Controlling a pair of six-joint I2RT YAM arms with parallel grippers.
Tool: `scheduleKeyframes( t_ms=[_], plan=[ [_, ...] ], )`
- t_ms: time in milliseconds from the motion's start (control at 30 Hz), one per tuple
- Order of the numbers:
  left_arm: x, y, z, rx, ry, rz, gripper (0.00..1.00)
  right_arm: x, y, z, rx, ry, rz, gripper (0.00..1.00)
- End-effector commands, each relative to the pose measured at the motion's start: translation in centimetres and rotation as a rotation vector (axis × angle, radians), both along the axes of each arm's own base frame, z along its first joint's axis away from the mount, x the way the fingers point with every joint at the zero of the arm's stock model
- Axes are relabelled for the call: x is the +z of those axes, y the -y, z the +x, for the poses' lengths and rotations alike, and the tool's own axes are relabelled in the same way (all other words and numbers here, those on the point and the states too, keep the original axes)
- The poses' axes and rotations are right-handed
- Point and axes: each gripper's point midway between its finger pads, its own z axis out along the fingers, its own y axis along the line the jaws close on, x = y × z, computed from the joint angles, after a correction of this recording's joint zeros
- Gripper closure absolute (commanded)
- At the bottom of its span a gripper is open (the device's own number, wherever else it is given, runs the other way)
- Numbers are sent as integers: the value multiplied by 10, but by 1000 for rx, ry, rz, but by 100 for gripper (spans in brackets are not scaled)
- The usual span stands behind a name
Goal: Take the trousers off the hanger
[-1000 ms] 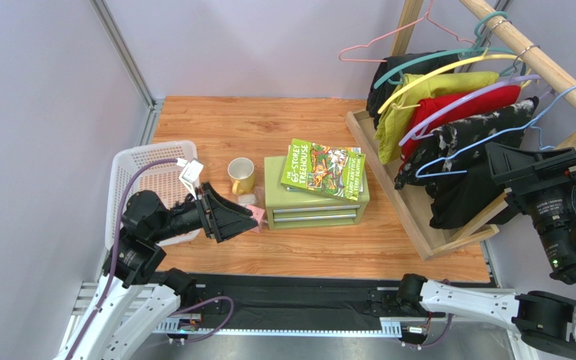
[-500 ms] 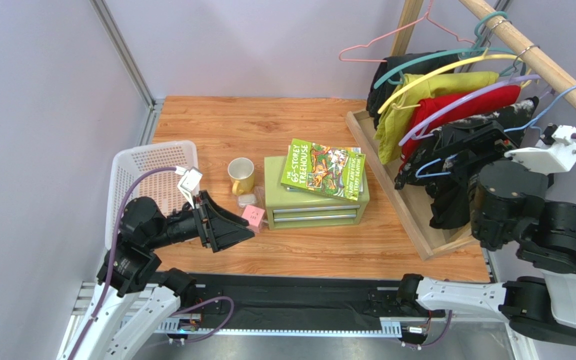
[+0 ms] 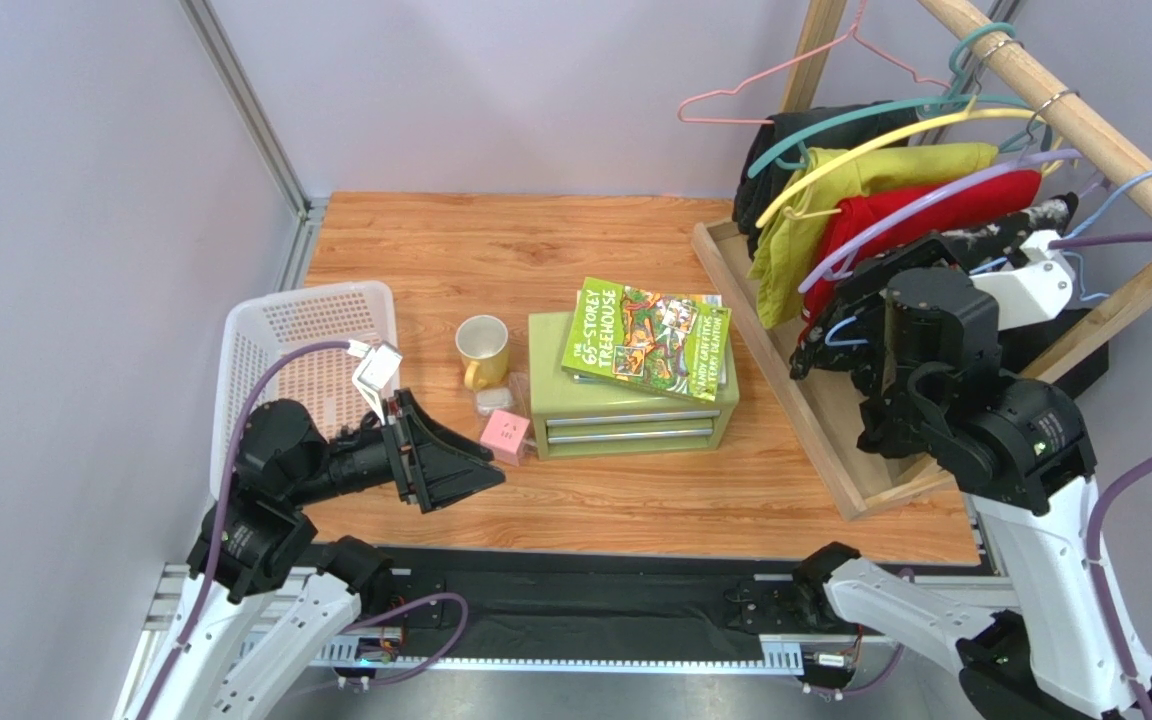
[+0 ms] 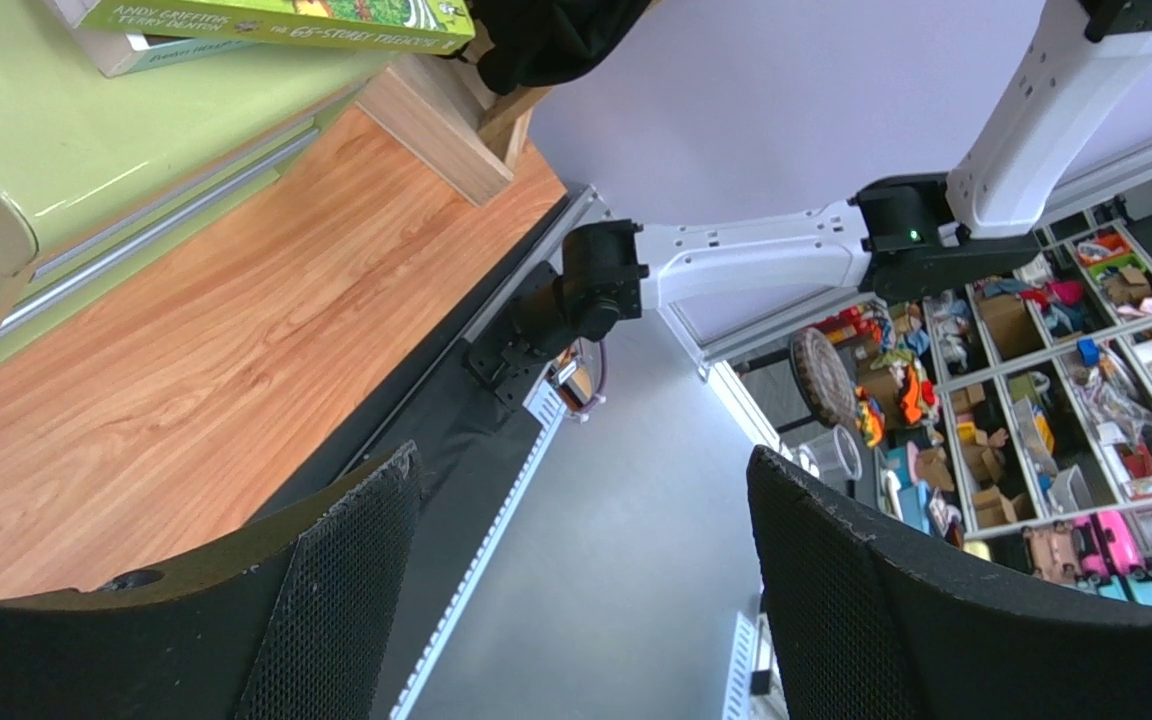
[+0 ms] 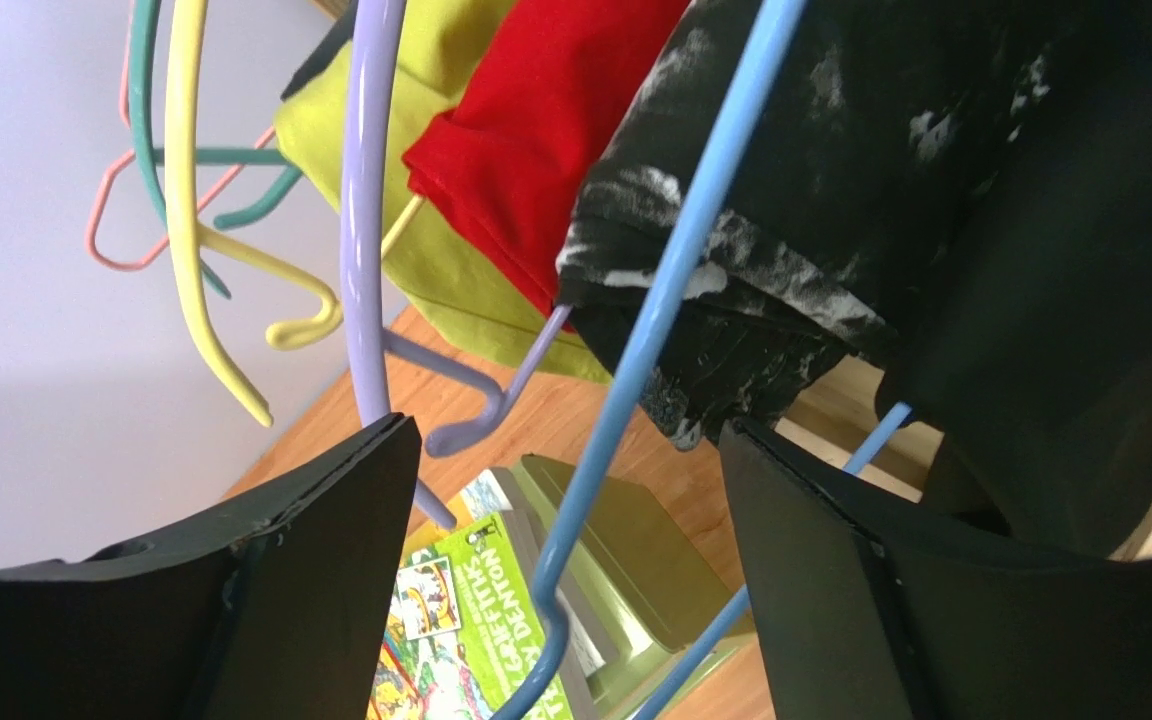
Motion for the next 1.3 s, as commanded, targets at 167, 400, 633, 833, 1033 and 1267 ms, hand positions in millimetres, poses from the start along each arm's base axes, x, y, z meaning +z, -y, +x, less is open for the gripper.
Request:
scheduleKeyframes(
  t_ms=[167,400,633,833,1033,1267],
  plan=[
    [10,-3,-11,-27,24,-4,16,39,29,6,14,65,7,31],
    [10,-4,-15,-36,19,-8,16,37,28,9,83,58,25,36],
    [8,-5,-17,-36,6,7,18,47,36,5,67,62,-25,58],
    [7,-8,-21,-32,-9,27,18,63,36,0,72,98,-33,64],
    [6,-9,-21,-28,-15,32,18,90,25,-1,141,161,-41,85],
    [12,-9,-23,-28,1,29,18,119,14,-14,218,226,-56,100]
  ],
)
